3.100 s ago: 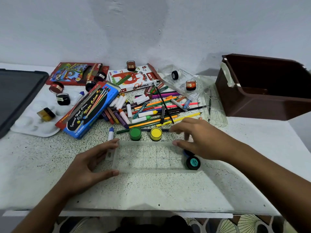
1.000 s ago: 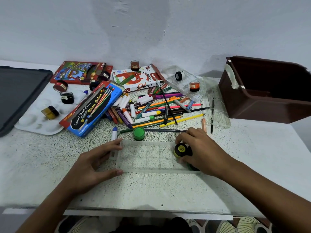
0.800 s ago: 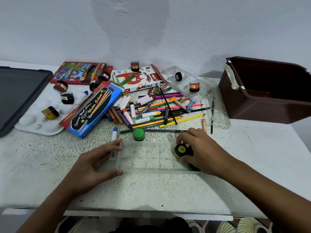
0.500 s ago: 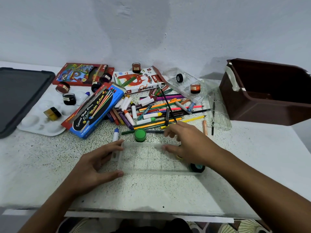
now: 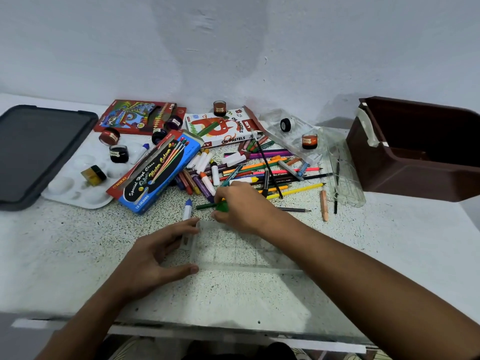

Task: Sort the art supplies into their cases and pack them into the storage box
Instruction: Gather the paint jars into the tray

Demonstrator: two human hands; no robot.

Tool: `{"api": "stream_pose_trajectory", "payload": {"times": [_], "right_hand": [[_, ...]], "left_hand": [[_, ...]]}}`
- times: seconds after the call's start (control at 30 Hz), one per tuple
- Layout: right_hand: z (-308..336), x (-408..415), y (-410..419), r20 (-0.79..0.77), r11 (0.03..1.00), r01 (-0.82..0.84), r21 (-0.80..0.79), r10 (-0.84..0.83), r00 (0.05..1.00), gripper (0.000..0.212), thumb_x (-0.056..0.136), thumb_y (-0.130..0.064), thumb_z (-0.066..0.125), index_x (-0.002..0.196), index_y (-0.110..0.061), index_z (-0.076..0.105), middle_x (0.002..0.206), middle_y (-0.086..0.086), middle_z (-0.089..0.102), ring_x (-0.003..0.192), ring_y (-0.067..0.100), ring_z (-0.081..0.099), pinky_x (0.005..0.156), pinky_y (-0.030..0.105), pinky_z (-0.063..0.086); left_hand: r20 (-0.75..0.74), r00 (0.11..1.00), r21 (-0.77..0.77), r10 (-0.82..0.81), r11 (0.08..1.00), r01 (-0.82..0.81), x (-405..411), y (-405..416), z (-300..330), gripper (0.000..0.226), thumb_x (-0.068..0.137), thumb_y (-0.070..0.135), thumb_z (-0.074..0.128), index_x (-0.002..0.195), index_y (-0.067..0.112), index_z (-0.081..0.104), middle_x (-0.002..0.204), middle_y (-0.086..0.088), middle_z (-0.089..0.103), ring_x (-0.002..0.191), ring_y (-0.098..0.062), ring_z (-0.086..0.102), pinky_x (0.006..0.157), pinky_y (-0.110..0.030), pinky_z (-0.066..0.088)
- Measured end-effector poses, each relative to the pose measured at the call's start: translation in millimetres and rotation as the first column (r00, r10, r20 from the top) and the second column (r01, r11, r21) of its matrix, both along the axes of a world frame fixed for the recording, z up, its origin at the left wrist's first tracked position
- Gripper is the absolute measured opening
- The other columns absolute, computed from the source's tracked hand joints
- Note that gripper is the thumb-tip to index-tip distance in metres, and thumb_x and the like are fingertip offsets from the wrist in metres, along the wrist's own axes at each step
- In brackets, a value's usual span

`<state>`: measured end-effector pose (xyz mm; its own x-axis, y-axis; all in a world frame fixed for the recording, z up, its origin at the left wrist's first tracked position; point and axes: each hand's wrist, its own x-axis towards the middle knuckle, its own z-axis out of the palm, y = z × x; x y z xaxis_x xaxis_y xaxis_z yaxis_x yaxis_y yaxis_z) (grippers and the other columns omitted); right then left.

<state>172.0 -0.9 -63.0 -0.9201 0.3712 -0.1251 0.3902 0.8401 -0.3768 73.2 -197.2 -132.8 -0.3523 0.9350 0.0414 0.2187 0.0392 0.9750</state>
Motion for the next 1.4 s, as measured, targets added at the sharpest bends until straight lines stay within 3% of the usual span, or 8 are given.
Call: {"api": "stream_pose_trajectory", "payload": {"times": [0.3, 0.47, 0.57, 0.67, 0.77, 0.9, 1.03, 1.4], "right_hand": [[7.6, 14.4, 10.2, -0.006, 0.992, 0.028, -0.122, -0.029, 1.0, 0.035, 0.083, -0.028, 0.07, 0.114, -0.013, 0.065, 0.107, 0.007, 0.06, 0.087, 0.018, 0.058, 0.078, 0.03, 0.051], [28.8, 39.9, 27.5, 0.069, 0.976, 0.09, -0.198, -0.077, 0.995, 0.065, 0.082, -0.032, 0.072, 0.141, -0.026, 0.045, 0.121, 0.001, 0.044, 0.113, 0.015, 0.048, 0.099, 0.025, 0.04], [47.9, 62.3, 38.2, 0.056, 0.96, 0.113, -0.256, -0.101, 0.993, 0.056, 0.081, -0.026, 0.073, 0.134, -0.024, 0.055, 0.091, -0.017, 0.049, 0.079, -0.002, 0.051, 0.066, 0.002, 0.04], [53.9, 86.1, 45.5, -0.004, 0.945, 0.129, -0.3, -0.137, 0.991, 0.033, 0.076, -0.018, 0.077, 0.107, -0.023, 0.067, 0.087, -0.017, 0.055, 0.078, 0.002, 0.058, 0.065, 0.006, 0.046], [43.8, 105.8, 47.8, -0.006, 0.944, 0.127, -0.305, -0.136, 0.991, 0.033, 0.07, -0.024, 0.083, 0.096, -0.029, 0.064, 0.097, -0.014, 0.061, 0.091, 0.003, 0.061, 0.08, 0.027, 0.055], [34.5, 125.5, 42.1, 0.02, 0.98, 0.015, -0.198, -0.011, 1.0, 0.037, 0.072, -0.035, 0.081, 0.102, -0.036, 0.06, 0.101, -0.021, 0.057, 0.094, -0.004, 0.051, 0.079, 0.016, 0.046], [29.7, 132.7, 37.6, 0.012, 0.985, -0.088, -0.148, 0.09, 0.996, 0.039, 0.08, -0.031, 0.075, 0.115, -0.038, 0.06, 0.111, -0.02, 0.05, 0.098, -0.004, 0.047, 0.082, 0.008, 0.038], [30.7, 133.6, 27.8, 0.158, 0.987, -0.149, -0.051, 0.156, 0.975, 0.039, 0.078, -0.032, 0.074, 0.114, -0.032, 0.059, 0.112, -0.012, 0.048, 0.101, 0.01, 0.049, 0.086, 0.029, 0.045]], "left_hand": [[0.04, 0.999, -0.013, 0.007, 1.0, -0.007, -1.1, 1.2, 0.5, 0.065, 0.058, 0.033, 0.09, 0.118, 0.028, 0.065, 0.14, 0.008, 0.055, 0.136, -0.012, 0.044, 0.11, -0.031, 0.038], [0.049, 0.999, -0.006, 0.009, 1.0, -0.009, -0.3, 1.1, 0.9, 0.064, 0.058, 0.033, 0.09, 0.117, 0.028, 0.066, 0.139, 0.008, 0.055, 0.135, -0.012, 0.044, 0.108, -0.027, 0.039], [0.056, 0.998, 0.0, 0.004, 1.0, -0.004, 0.2, 2.0, 1.7, 0.064, 0.058, 0.033, 0.09, 0.118, 0.027, 0.066, 0.14, 0.007, 0.055, 0.135, -0.012, 0.044, 0.108, -0.025, 0.038], [0.065, 0.998, 0.006, -0.003, 1.0, 0.003, 0.7, 2.6, 2.7, 0.063, 0.059, 0.031, 0.089, 0.117, 0.025, 0.066, 0.139, 0.008, 0.055, 0.136, -0.011, 0.044, 0.107, -0.023, 0.039], [0.062, 0.998, 0.005, -0.003, 1.0, 0.003, 1.1, 1.7, 4.0, 0.062, 0.059, 0.028, 0.088, 0.117, 0.023, 0.066, 0.139, 0.008, 0.055, 0.136, -0.011, 0.043, 0.107, -0.023, 0.039], [0.053, 0.999, -0.003, 0.003, 1.0, -0.003, 2.9, 2.1, 6.2, 0.062, 0.057, 0.03, 0.088, 0.116, 0.025, 0.067, 0.139, 0.01, 0.055, 0.135, -0.01, 0.044, 0.107, -0.023, 0.039], [0.048, 0.999, -0.004, 0.007, 1.0, -0.007, 4.6, 2.3, 8.2, 0.06, 0.056, 0.03, 0.087, 0.113, 0.026, 0.068, 0.139, 0.011, 0.055, 0.134, -0.008, 0.045, 0.106, -0.021, 0.039], [0.027, 1.0, 0.002, 0.012, 1.0, -0.013, 5.2, 2.5, 7.6, 0.059, 0.057, 0.03, 0.087, 0.114, 0.025, 0.068, 0.139, 0.011, 0.055, 0.134, -0.008, 0.045, 0.105, -0.018, 0.039]]}}
